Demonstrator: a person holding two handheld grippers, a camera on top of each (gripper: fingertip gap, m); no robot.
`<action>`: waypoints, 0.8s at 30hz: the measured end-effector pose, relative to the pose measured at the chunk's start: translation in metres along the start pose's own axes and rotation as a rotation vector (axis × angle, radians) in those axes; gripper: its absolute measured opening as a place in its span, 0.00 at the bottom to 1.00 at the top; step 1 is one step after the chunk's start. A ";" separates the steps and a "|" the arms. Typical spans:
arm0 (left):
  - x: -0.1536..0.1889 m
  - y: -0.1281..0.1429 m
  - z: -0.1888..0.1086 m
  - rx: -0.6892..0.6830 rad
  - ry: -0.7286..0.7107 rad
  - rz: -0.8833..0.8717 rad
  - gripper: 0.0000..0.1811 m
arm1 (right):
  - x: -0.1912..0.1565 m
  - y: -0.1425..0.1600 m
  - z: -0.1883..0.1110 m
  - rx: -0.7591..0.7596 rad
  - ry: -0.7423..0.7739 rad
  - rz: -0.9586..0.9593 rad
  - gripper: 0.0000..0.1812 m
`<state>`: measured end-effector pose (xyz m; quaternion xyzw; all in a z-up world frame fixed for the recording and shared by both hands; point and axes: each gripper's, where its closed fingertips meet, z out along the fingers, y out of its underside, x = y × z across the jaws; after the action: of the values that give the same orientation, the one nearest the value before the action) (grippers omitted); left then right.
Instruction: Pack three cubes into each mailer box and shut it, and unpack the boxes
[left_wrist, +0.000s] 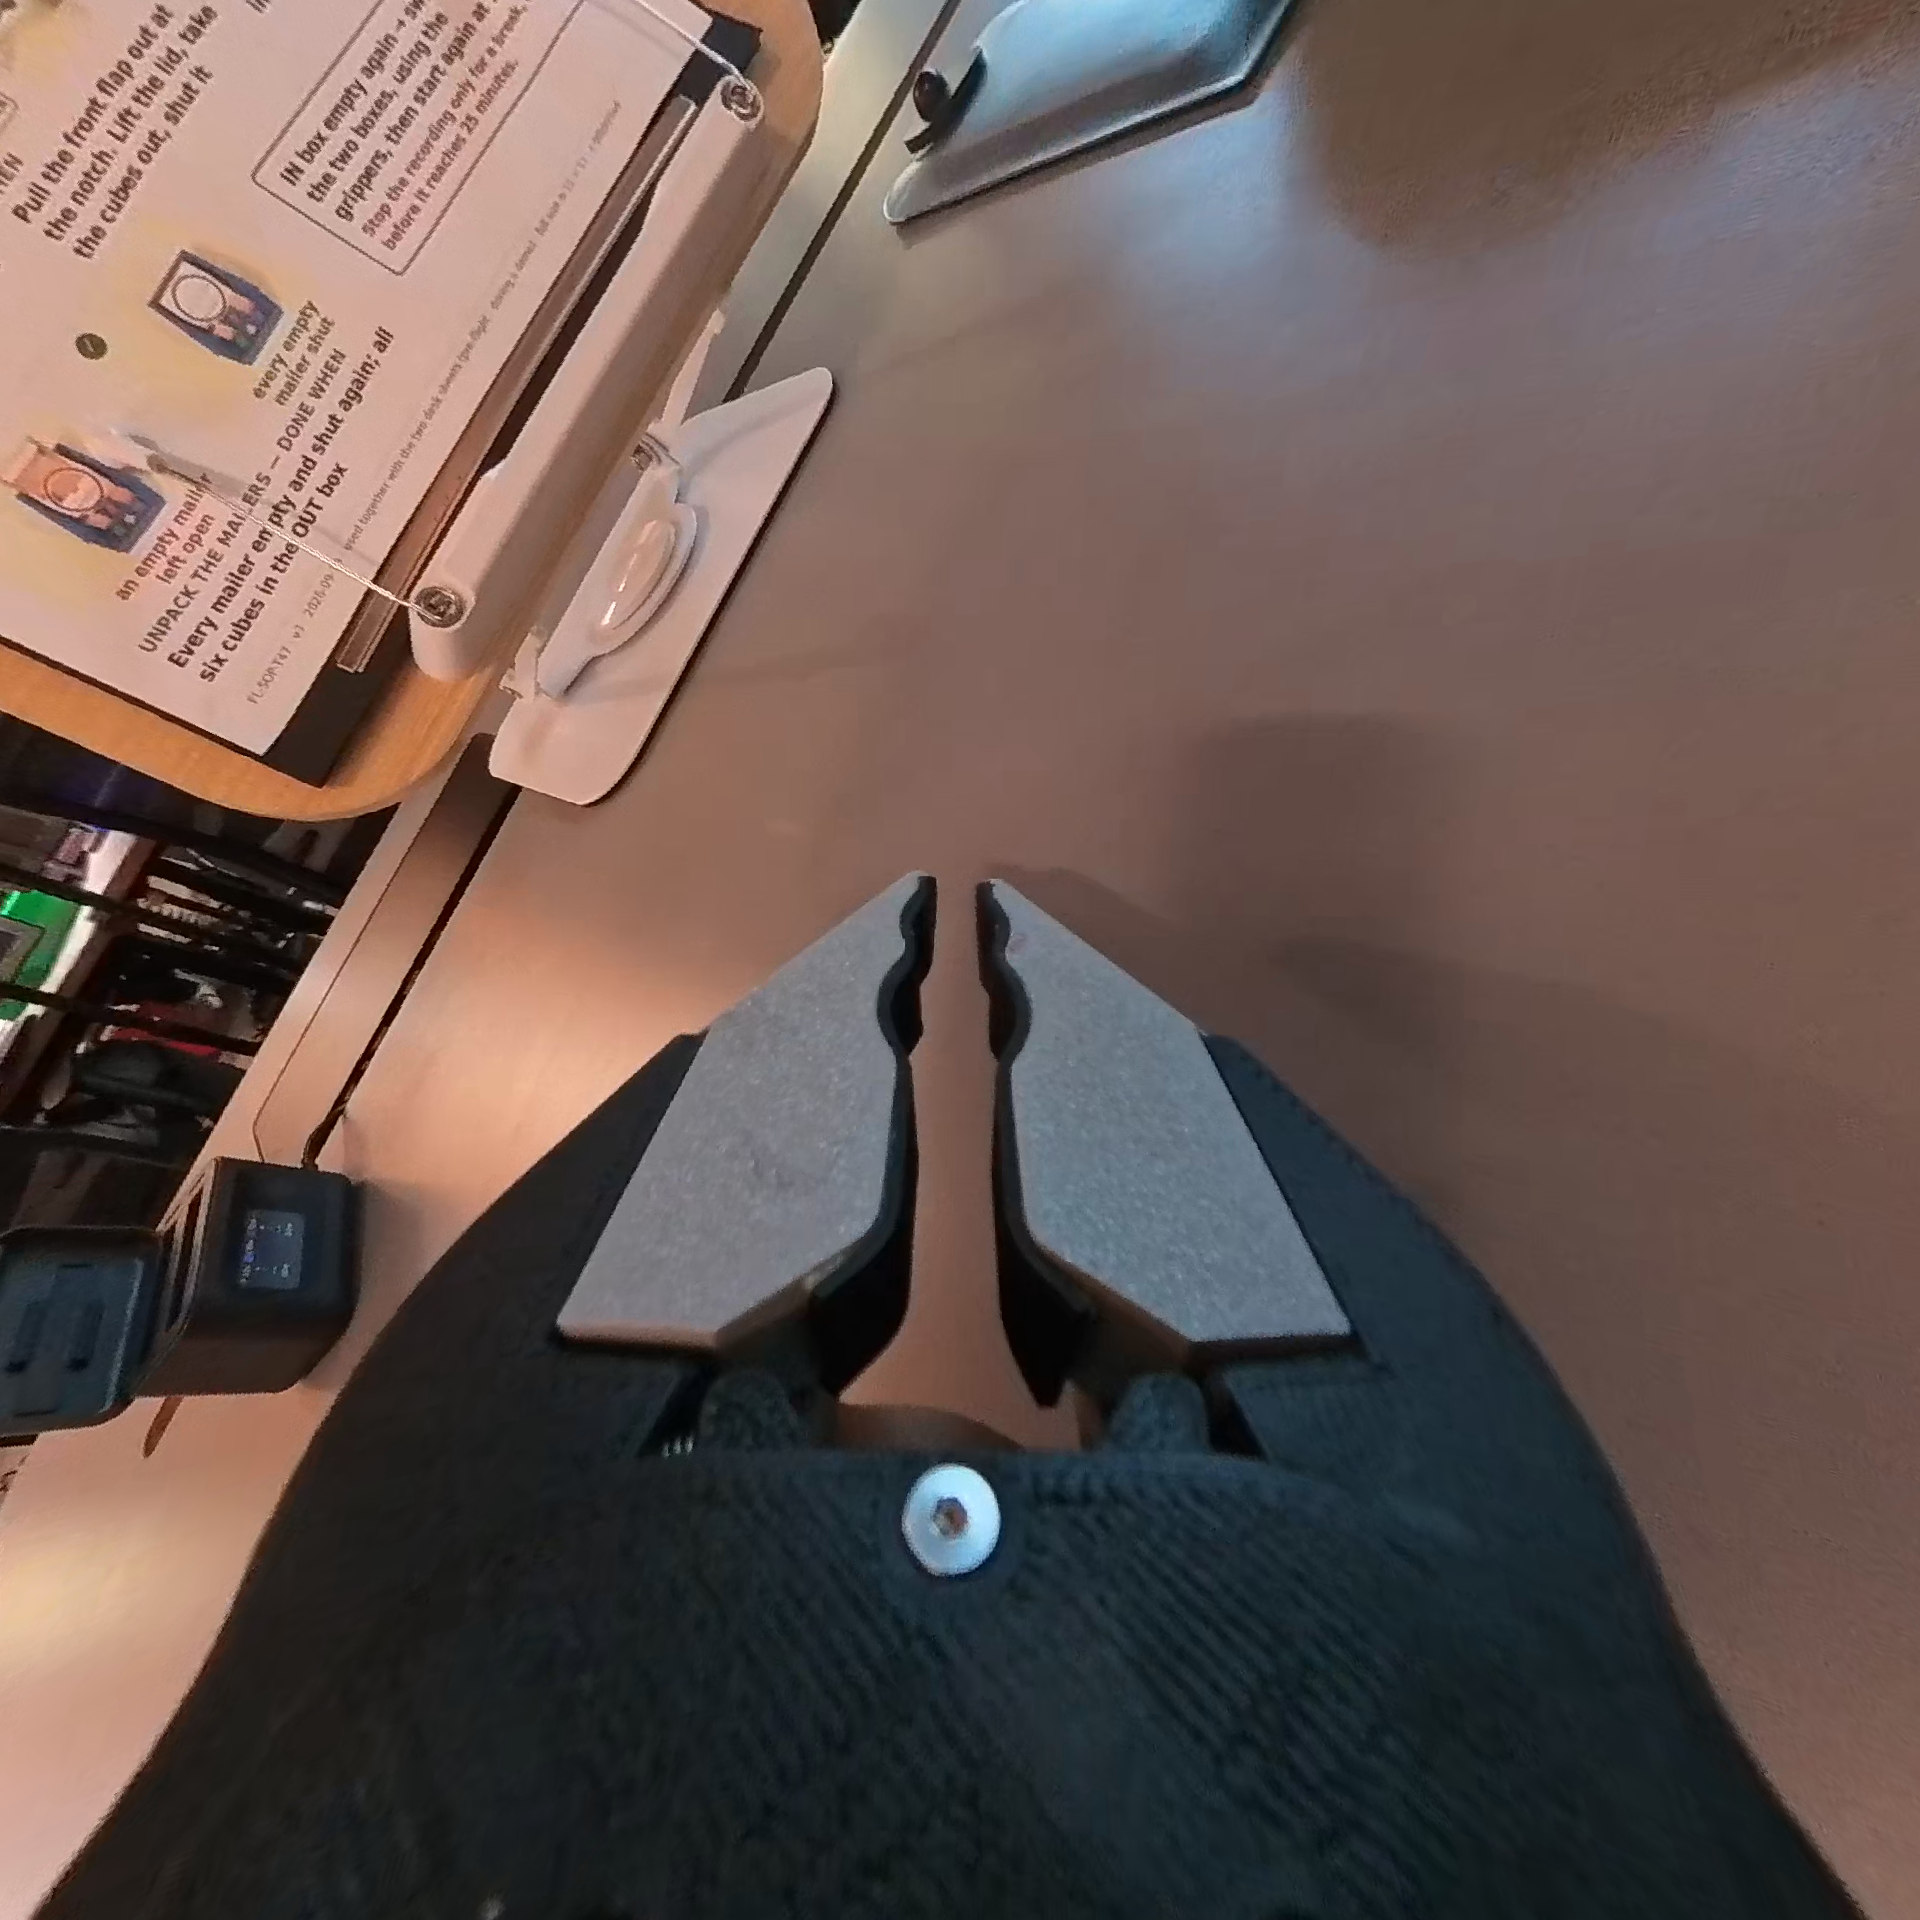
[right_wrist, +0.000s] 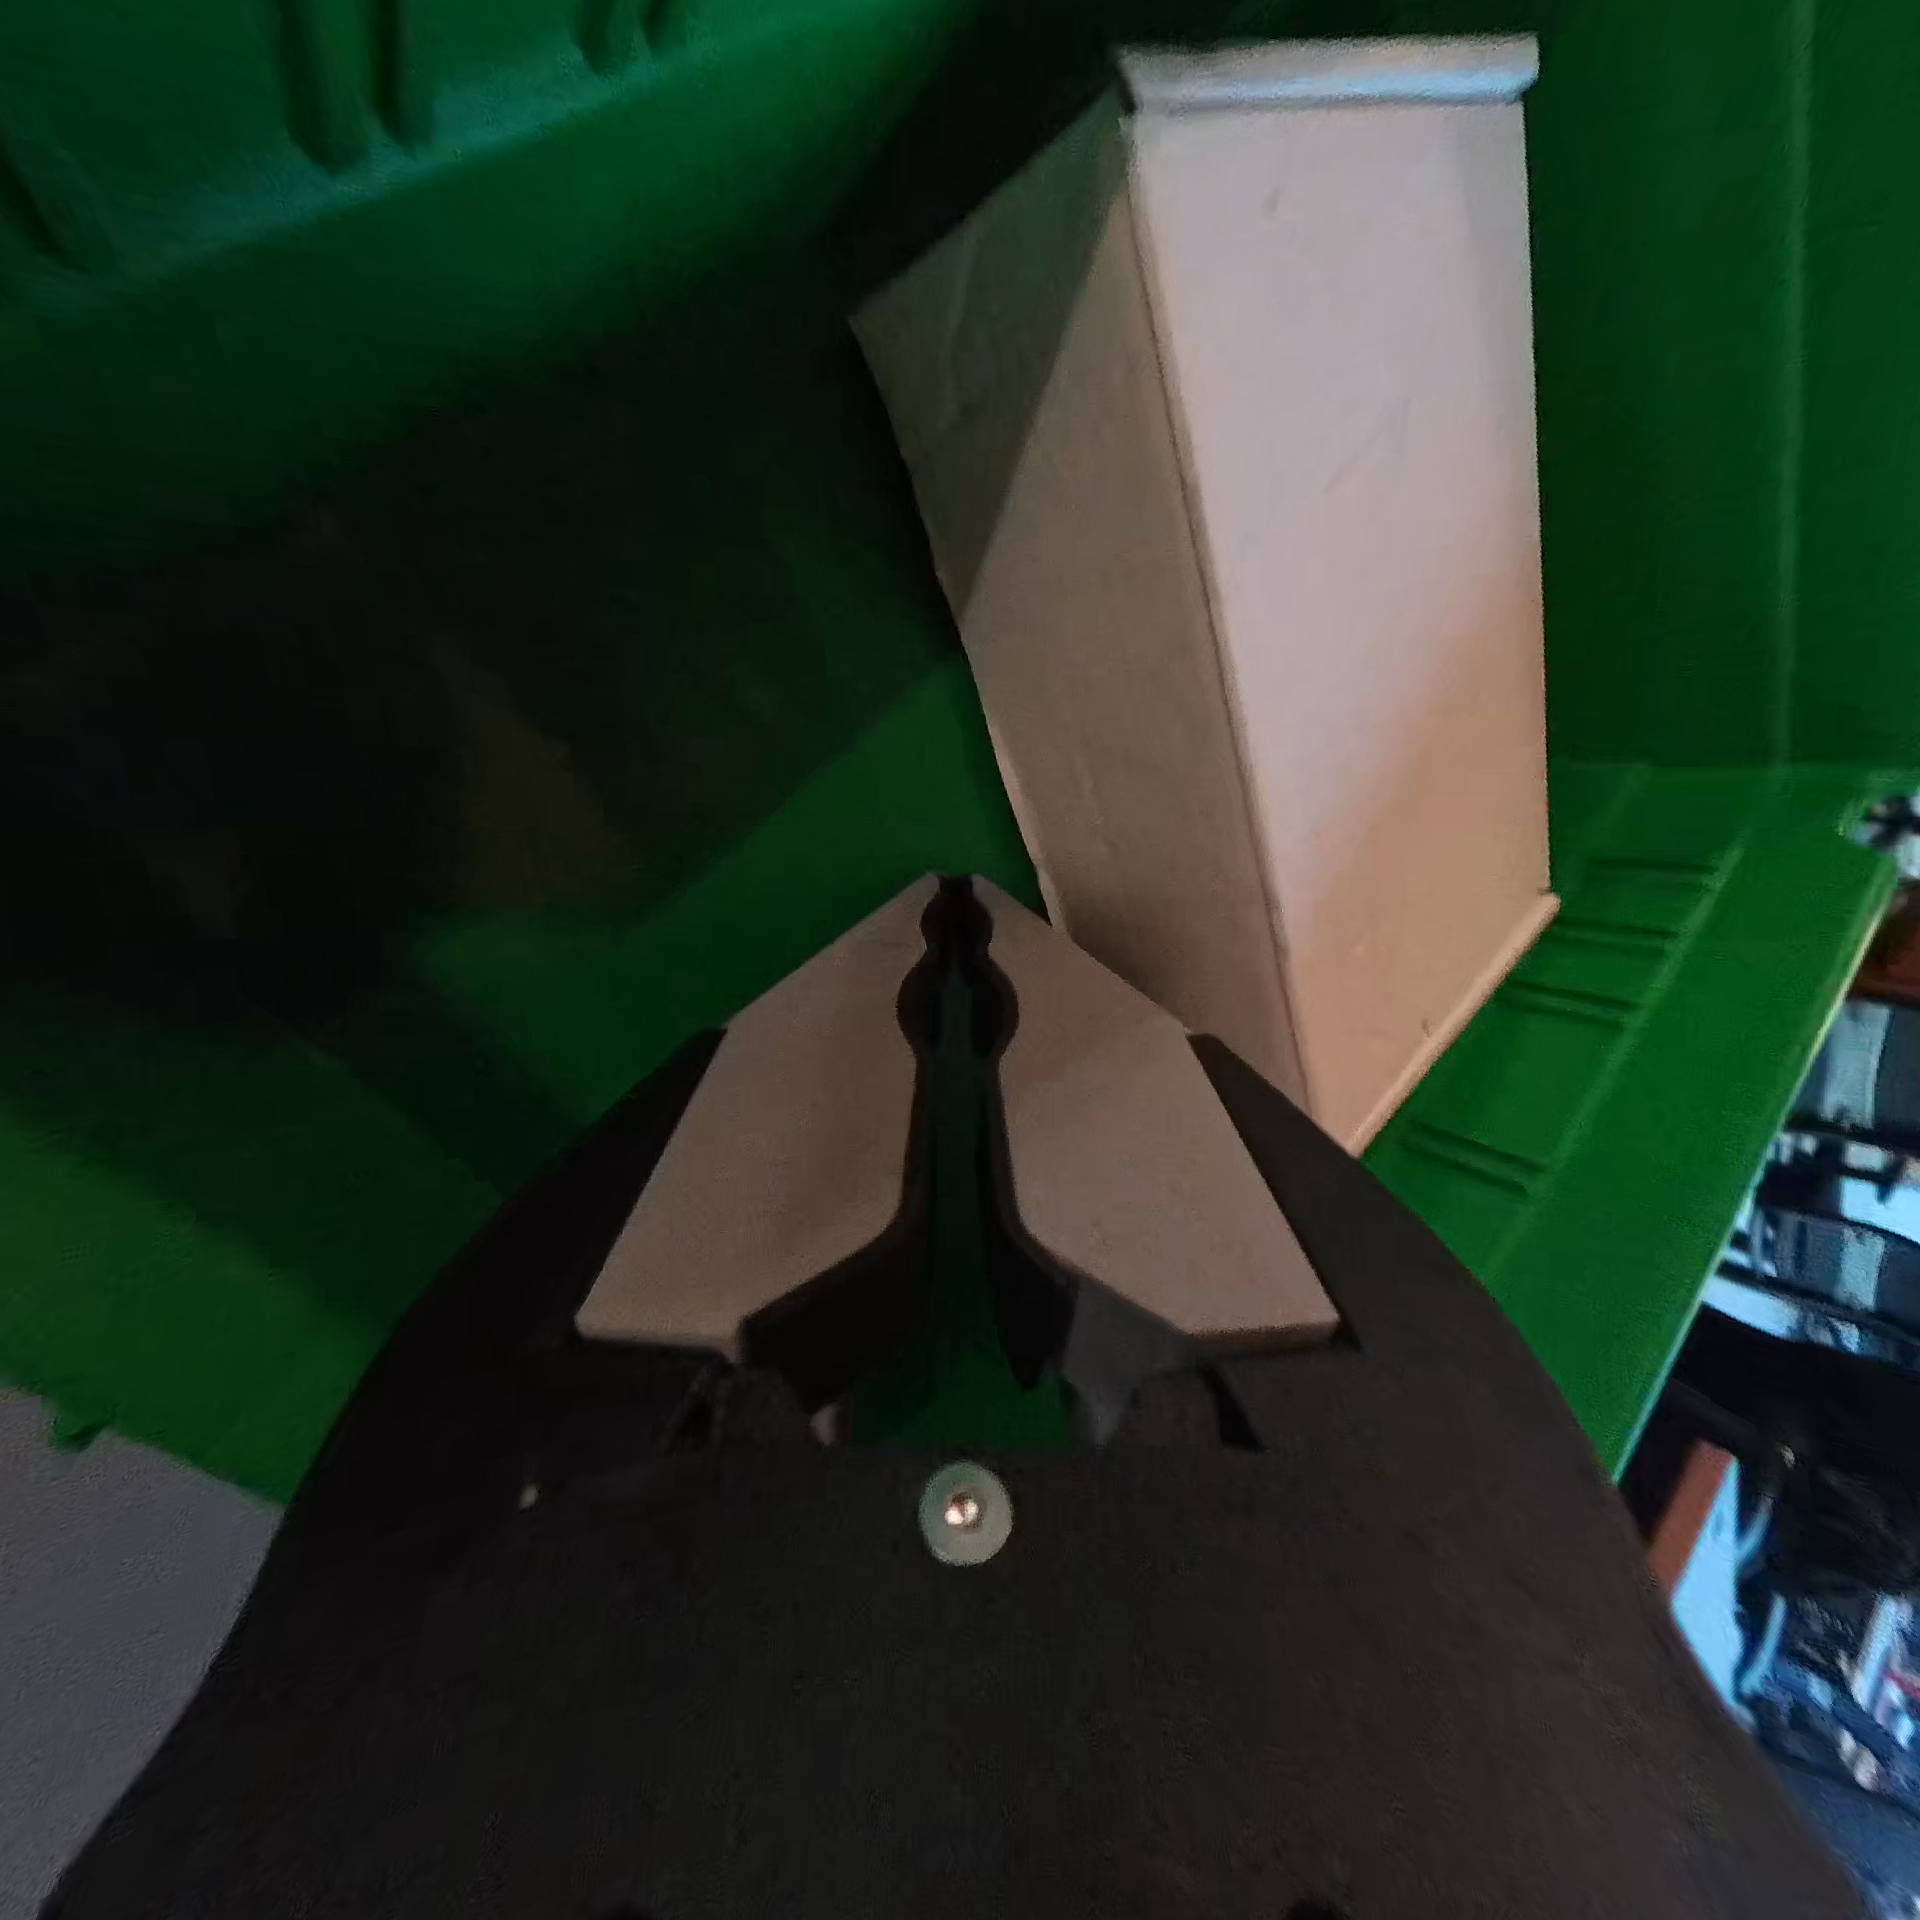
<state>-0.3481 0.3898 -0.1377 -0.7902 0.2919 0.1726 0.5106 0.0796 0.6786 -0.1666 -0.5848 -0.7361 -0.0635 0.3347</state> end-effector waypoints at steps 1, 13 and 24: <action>0.000 0.000 0.000 -0.004 -0.004 0.005 0.03 | -0.008 -0.008 -0.006 0.018 -0.016 -0.009 0.00; -0.002 0.001 0.002 -0.016 -0.021 0.002 0.03 | 0.027 0.024 -0.008 -0.269 0.145 0.044 0.00; -0.002 0.001 0.000 -0.006 -0.016 -0.004 0.03 | 0.025 -0.006 0.016 -0.162 0.232 -0.001 0.00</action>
<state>-0.3502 0.3901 -0.1372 -0.7908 0.2859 0.1788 0.5108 0.0653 0.7052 -0.1628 -0.5984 -0.6852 -0.1899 0.3694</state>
